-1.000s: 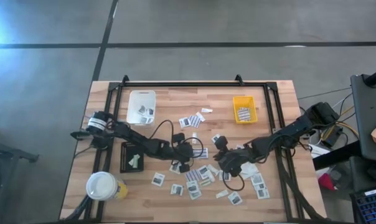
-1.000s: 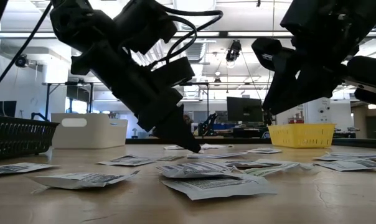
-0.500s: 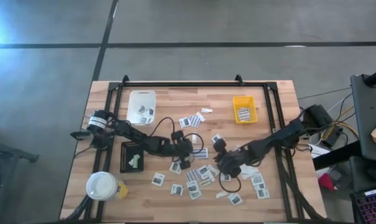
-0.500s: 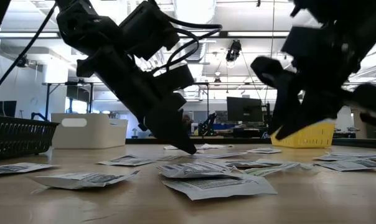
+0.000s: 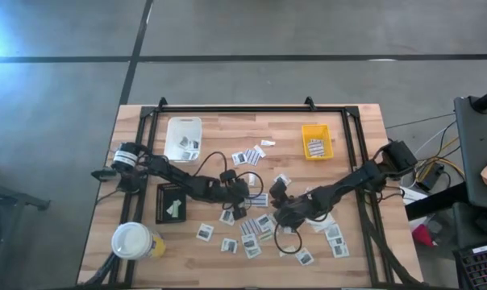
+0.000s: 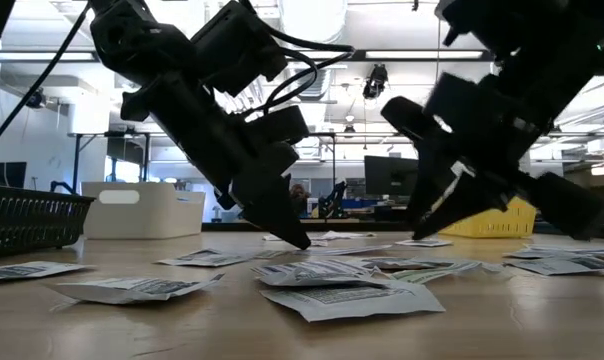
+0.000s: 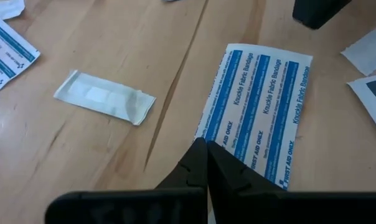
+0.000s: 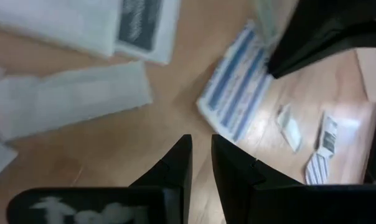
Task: Pick & Place First Aid Supplies
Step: Put the blue bandage pack into the yellow bin
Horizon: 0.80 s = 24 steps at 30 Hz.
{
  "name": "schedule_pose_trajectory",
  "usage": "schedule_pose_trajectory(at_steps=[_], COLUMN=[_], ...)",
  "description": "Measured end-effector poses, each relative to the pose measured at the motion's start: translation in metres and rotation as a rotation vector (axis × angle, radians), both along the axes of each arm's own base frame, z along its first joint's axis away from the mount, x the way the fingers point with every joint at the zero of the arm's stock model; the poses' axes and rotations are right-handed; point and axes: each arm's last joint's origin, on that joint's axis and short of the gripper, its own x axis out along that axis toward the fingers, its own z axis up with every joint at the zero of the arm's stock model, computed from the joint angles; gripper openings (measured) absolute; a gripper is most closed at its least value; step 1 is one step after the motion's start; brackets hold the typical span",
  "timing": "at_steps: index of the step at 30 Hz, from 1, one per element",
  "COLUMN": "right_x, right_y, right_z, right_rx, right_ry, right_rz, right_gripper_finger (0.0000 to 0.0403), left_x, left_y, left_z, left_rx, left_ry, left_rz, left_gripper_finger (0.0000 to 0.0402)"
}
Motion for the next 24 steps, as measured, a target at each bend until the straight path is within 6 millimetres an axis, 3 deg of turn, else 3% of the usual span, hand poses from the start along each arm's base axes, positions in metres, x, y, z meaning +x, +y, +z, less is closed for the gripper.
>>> schedule_pose_trajectory(at_steps=[5, 15, 24], right_x=[0.003, 0.014, 0.018], right_y=[0.001, 0.004, 0.002], right_z=[-0.009, -0.006, -0.020], right_rx=[-0.044, -0.092, -0.149], right_ry=[0.029, 0.001, 0.027], right_rz=[0.046, 0.063, 0.076], right_gripper_finger=[0.0071, 0.0130, 0.0125], left_x=[0.000, -0.001, -0.001], left_y=[0.001, 0.002, 0.002], left_z=[-0.001, -0.001, -0.002], left_rx=[-0.014, -0.057, -0.139], left_ry=[0.003, 0.003, -0.014], left_rz=[0.017, 0.055, 0.136], left_gripper_finger=[0.0001, 0.0001, 0.0000])
